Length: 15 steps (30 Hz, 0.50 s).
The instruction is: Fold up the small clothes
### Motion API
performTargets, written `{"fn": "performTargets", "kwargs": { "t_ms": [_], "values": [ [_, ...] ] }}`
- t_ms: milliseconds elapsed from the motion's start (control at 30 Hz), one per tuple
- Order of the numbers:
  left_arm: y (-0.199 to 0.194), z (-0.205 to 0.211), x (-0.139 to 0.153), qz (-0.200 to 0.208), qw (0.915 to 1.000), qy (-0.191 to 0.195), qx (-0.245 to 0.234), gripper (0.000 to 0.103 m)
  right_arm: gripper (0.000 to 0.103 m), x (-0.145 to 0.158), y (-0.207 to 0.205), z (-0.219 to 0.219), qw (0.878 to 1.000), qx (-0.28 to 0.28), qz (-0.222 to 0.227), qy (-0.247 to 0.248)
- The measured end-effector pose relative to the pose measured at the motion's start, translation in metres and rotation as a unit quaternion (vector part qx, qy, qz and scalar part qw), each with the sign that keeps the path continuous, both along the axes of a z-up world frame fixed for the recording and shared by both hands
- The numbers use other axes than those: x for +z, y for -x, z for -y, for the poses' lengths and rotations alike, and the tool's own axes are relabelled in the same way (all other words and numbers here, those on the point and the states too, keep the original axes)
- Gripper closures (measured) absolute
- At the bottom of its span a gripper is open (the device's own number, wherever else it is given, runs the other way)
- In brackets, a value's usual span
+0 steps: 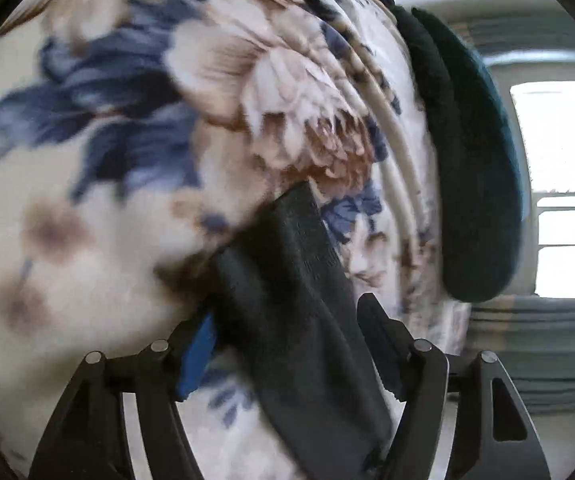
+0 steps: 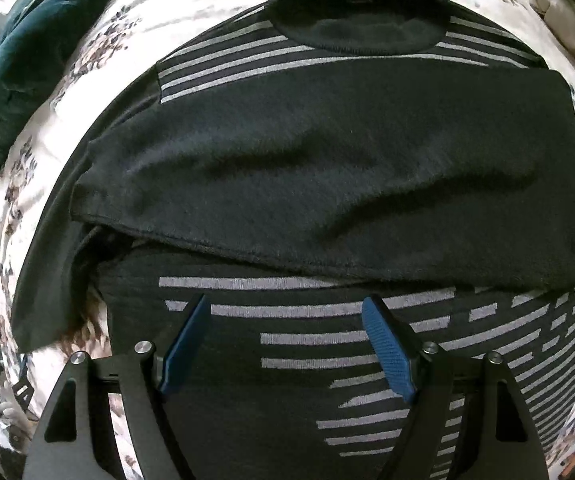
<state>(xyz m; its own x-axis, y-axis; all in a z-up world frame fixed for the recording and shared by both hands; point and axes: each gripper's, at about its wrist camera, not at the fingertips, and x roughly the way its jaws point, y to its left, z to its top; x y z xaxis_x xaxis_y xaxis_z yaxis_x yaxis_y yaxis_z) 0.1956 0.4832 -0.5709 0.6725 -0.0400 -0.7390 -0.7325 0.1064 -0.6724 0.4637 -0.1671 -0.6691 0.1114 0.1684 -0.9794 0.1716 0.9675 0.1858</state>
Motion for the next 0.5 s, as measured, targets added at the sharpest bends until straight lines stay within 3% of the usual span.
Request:
{"fn": "performTargets", "kwargs": {
  "t_ms": [33, 67, 100, 133, 267, 333, 500],
  "values": [
    [-0.008, 0.001, 0.001, -0.010, 0.9998, -0.015, -0.004, 0.038, 0.023, 0.002, 0.000, 0.002, 1.000, -0.002, 0.001, 0.015],
    [-0.016, 0.002, 0.005, -0.027, 0.9988, -0.040, -0.007, 0.047, 0.022, 0.002, -0.005, 0.001, 1.000, -0.003, -0.001, 0.029],
    [-0.022, 0.002, 0.008, -0.034, 0.9976, -0.058, -0.013, 0.082, 0.018, 0.004, -0.009, 0.003, 0.999, -0.006, -0.003, 0.054],
    [-0.032, 0.005, 0.014, -0.046, 0.9955, -0.077, -0.031, 0.095, 0.015, 0.005, -0.014, 0.000, 0.997, -0.010, -0.003, 0.075],
    [-0.059, 0.029, 0.053, -0.059, 0.9831, -0.154, -0.081, 0.095, 0.013, 0.015, -0.017, 0.019, 0.991, -0.023, 0.011, 0.131],
    [-0.074, 0.052, 0.085, -0.053, 0.9726, -0.196, -0.113, 0.095, 0.013, 0.019, -0.018, 0.031, 0.990, -0.029, 0.016, 0.134],
    [-0.127, 0.150, 0.163, -0.023, 0.9302, -0.287, -0.228, 0.095, 0.012, 0.015, -0.042, 0.042, 0.992, -0.052, 0.023, 0.117]
  ]
}}
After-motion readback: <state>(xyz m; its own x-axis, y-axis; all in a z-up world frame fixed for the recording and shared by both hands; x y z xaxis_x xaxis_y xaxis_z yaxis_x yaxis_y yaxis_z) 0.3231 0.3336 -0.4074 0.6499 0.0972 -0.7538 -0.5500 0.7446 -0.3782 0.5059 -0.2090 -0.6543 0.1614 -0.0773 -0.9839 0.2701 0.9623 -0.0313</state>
